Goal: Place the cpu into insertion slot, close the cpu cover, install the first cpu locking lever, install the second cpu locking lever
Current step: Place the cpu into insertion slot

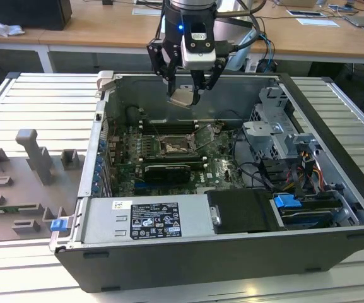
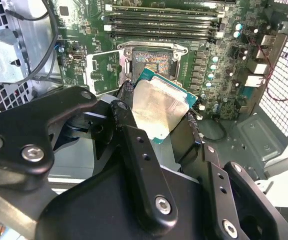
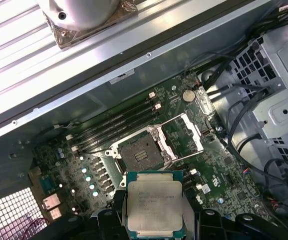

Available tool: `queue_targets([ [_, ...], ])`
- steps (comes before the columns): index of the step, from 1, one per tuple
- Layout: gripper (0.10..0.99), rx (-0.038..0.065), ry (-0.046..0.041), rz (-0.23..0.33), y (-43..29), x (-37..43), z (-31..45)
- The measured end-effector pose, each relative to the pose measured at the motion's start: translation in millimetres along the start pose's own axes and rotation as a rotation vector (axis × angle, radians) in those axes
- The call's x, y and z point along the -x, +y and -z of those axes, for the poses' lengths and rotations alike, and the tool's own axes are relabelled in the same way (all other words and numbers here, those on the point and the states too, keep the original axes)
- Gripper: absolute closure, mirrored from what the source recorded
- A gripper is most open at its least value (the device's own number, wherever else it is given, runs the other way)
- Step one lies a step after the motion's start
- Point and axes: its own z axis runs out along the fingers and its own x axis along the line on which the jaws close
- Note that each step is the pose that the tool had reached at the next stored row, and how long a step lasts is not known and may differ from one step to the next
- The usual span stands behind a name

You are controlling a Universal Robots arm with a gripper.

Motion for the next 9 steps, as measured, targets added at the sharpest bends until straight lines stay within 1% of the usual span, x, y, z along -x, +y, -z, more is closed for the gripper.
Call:
queue_targets([
  [9,0.549,0.0,-0.0017,-0.019,0.0,0.0,-0.7],
])
